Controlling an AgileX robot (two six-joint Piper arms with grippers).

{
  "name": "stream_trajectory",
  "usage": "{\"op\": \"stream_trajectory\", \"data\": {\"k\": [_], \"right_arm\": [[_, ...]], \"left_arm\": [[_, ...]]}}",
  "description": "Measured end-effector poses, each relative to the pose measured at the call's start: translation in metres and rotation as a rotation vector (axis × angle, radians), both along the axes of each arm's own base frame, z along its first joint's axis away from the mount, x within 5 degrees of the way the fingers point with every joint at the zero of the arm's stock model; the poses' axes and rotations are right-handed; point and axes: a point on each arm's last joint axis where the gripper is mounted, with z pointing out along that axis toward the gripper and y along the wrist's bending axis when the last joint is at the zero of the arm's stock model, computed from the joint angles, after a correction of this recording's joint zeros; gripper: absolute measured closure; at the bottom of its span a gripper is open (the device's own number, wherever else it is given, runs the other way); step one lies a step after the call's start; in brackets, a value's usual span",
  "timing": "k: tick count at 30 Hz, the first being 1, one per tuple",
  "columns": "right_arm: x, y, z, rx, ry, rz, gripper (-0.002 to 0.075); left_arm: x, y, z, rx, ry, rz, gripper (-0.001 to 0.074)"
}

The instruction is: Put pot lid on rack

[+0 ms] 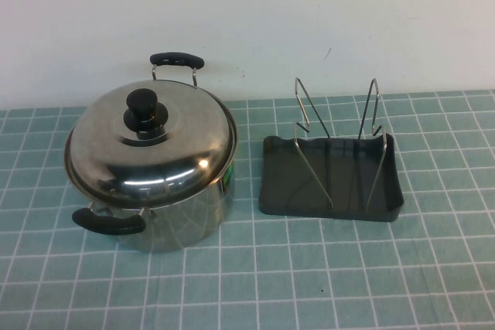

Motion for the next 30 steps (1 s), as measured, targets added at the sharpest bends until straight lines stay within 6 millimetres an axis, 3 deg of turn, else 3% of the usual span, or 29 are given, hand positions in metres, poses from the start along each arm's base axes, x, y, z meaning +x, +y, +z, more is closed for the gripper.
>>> {"op": "stream_trajectory", "data": {"k": [30], "right_arm": [[-0.0001,-0.0001,-0.0001,-0.079,0.007,0.028,0.0727]], "left_arm": [[0.0,0.0,0.0,0.001,0.0,0.0,0.0738]]}}
